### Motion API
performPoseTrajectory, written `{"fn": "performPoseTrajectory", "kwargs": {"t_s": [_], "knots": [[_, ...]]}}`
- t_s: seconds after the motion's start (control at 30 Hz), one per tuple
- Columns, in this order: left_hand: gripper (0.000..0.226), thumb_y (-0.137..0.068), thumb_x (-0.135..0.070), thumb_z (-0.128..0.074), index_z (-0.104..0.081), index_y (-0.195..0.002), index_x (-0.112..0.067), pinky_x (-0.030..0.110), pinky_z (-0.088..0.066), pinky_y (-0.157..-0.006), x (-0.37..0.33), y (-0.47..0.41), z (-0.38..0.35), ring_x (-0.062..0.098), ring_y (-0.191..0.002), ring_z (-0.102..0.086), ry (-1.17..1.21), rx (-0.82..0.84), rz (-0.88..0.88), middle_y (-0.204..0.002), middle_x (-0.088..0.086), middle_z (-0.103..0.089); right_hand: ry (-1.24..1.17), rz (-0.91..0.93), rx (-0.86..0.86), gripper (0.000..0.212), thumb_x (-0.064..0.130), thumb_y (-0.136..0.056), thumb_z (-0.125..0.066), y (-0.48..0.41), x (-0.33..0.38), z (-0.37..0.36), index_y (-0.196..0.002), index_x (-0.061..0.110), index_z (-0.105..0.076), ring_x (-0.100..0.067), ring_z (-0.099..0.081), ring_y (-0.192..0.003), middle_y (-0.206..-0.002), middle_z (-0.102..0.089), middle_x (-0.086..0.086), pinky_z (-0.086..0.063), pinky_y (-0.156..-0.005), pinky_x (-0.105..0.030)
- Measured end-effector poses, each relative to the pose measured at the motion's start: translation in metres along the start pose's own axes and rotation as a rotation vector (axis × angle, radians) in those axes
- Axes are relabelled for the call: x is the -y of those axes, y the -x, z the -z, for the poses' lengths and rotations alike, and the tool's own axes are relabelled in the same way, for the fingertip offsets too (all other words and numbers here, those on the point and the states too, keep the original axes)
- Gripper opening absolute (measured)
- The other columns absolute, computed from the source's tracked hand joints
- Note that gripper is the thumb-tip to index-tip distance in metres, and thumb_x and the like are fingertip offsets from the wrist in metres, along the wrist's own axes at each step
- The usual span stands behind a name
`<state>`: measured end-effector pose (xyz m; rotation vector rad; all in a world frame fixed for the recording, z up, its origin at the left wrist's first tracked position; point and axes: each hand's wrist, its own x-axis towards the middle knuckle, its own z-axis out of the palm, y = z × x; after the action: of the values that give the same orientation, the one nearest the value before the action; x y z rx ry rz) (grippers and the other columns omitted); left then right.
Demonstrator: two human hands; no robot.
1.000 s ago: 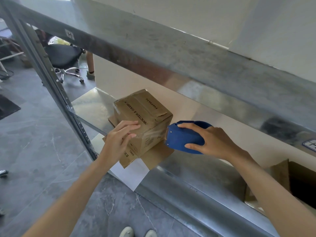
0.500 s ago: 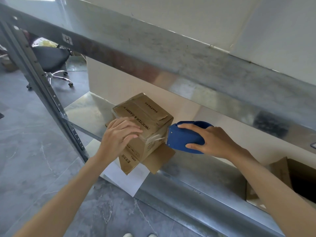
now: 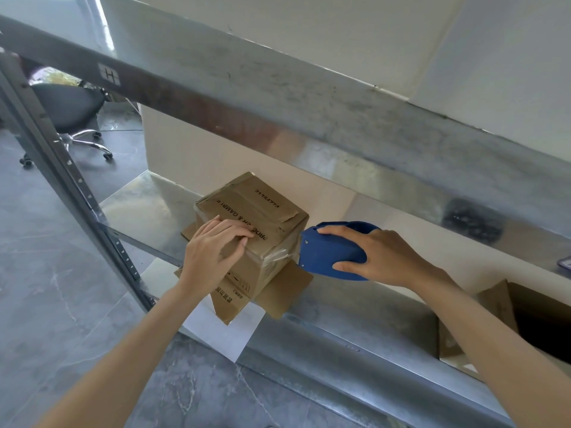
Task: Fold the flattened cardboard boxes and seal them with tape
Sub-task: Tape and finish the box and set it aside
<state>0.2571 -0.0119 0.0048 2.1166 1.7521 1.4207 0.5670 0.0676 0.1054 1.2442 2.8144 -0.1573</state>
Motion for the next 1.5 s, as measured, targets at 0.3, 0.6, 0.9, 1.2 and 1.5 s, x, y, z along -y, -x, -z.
{"fn": "performPoseTrajectory", "kwargs": {"t_s": [0.3,0.6,0.9,1.2,1.5], "knots": [[0.049,-0.073,-0.063,-0.071,-0.074,-0.101,-0.022,0.035,-0.039,-0.111,0.007,-0.003,0.005,0.006,-0.109,-0.062,-0.009,0.077,-0.033,-0.111,-0.014,-0.07,-0.032,0.002,0.012,0.067,0.056,-0.09,-0.058,-0.003,0.0,-0.002,-0.143,0.063,-0.019,-0.017,-0.064,-0.091,-0.129,-0.06,0.014,-0.047,-0.07,-0.026],[0.047,-0.083,-0.056,-0.061,-0.066,-0.121,-0.028,0.038,-0.024,-0.12,0.002,0.001,0.005,0.015,-0.116,-0.054,-0.115,0.16,-0.076,-0.12,-0.012,-0.059,-0.006,-0.002,0.009,0.069,0.057,-0.09,-0.057,0.005,-0.001,0.006,-0.142,0.064,-0.011,-0.01,-0.055,-0.075,-0.114,-0.066,0.013,-0.042,-0.065,-0.023],[0.062,-0.069,-0.03,-0.089,-0.067,-0.125,-0.018,0.051,-0.052,-0.093,-0.048,0.01,-0.038,0.032,-0.116,-0.048,-0.297,0.066,0.158,-0.121,0.008,-0.056,0.079,0.041,-0.027,0.069,0.063,-0.091,-0.05,0.013,-0.001,0.02,-0.141,0.068,-0.004,-0.006,-0.052,-0.067,-0.095,-0.068,0.009,-0.031,-0.057,-0.011],[0.062,-0.073,-0.016,-0.088,-0.063,-0.13,-0.019,0.041,-0.047,-0.105,-0.012,0.035,0.024,0.015,-0.142,-0.037,0.004,0.215,0.048,-0.145,-0.008,-0.047,-0.028,0.236,0.009,0.065,0.063,-0.092,-0.051,-0.006,0.035,0.014,-0.143,0.067,-0.011,-0.002,-0.044,-0.057,-0.085,-0.065,0.012,-0.036,-0.066,-0.021],[0.061,-0.074,-0.009,-0.086,-0.06,-0.129,-0.011,0.033,-0.028,-0.12,0.008,0.043,0.05,0.017,-0.15,-0.028,0.102,0.266,0.051,-0.151,-0.004,-0.045,-0.084,0.354,0.04,0.065,0.062,-0.091,-0.053,-0.031,0.052,0.001,-0.14,0.069,-0.011,-0.006,-0.05,-0.065,-0.096,-0.062,0.016,-0.028,-0.063,-0.008]]}}
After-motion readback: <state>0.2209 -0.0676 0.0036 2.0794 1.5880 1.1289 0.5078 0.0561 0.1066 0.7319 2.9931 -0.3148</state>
